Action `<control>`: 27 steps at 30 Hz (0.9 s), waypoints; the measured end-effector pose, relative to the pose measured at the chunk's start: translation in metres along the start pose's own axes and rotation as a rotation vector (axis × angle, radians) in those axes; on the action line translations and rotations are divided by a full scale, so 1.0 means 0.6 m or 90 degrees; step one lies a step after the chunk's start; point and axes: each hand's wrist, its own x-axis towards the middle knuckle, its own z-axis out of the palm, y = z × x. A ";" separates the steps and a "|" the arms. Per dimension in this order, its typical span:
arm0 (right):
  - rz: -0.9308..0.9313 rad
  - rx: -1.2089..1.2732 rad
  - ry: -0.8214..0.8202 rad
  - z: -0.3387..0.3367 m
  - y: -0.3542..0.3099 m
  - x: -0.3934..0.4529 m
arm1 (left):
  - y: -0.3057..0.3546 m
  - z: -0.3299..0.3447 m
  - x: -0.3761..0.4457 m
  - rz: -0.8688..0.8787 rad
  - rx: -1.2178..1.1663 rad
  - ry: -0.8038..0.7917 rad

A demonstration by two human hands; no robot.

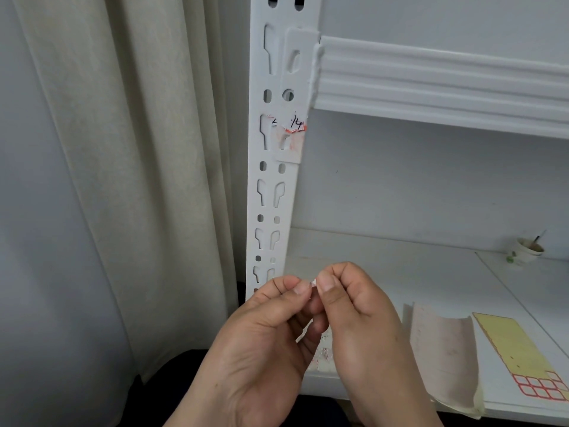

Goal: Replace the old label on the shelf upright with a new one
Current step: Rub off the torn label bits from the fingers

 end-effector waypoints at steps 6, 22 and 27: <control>0.043 0.066 0.068 -0.008 0.026 0.016 | 0.006 -0.005 0.000 0.016 -0.023 0.047; 0.165 -0.054 0.155 -0.025 0.121 0.054 | -0.001 -0.008 0.006 0.041 0.028 0.100; 0.168 -0.106 0.158 -0.022 0.133 0.058 | -0.003 -0.005 0.009 0.043 0.031 0.107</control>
